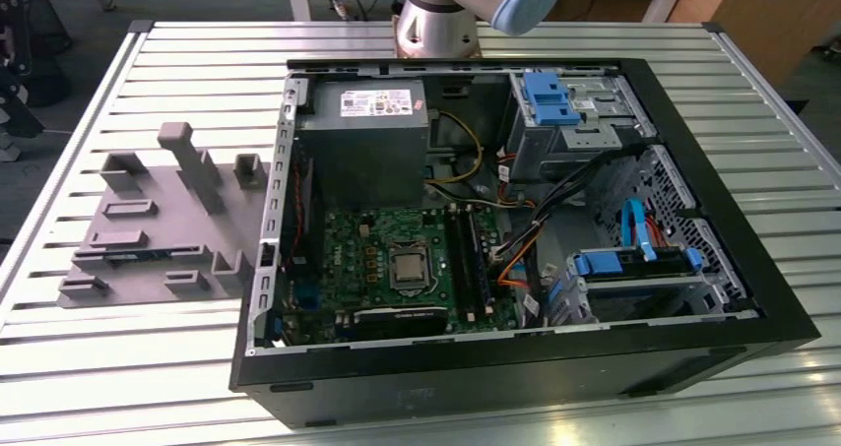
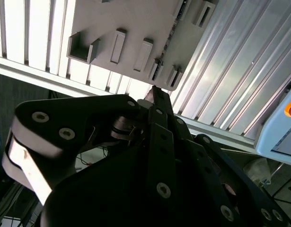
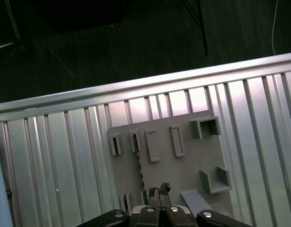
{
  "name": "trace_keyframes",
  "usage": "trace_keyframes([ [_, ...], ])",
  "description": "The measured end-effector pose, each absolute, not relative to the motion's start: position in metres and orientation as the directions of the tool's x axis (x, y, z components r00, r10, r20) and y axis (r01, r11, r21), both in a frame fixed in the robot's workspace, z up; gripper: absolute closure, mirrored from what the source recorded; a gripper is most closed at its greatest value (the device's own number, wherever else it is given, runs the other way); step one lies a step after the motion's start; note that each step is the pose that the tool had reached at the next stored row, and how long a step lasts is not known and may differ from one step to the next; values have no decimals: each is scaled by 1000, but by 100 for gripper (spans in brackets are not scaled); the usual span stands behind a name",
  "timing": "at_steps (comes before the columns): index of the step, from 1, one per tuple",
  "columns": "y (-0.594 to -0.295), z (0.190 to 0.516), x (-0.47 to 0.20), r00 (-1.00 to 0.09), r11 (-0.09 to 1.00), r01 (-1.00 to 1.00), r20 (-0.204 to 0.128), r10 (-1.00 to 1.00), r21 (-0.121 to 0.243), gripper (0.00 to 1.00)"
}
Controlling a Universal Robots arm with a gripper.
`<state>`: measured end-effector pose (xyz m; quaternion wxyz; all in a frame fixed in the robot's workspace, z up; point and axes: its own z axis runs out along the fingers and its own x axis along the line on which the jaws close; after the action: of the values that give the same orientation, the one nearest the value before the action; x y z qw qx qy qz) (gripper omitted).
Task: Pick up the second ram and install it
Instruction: 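Pick up the second ram and move it above second insertion slot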
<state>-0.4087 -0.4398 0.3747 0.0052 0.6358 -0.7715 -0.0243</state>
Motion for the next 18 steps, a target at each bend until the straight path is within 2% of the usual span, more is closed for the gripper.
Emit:
trace_keyframes([
  [11, -440, 374, -409, -190, 189, -981, -23, -981, 44, 89],
  [12, -440, 374, -409, -188, 187, -981, -23, -982, 44, 83],
  [18, -440, 369, -410, -123, 122, -992, -23, -992, 44, 82],
])
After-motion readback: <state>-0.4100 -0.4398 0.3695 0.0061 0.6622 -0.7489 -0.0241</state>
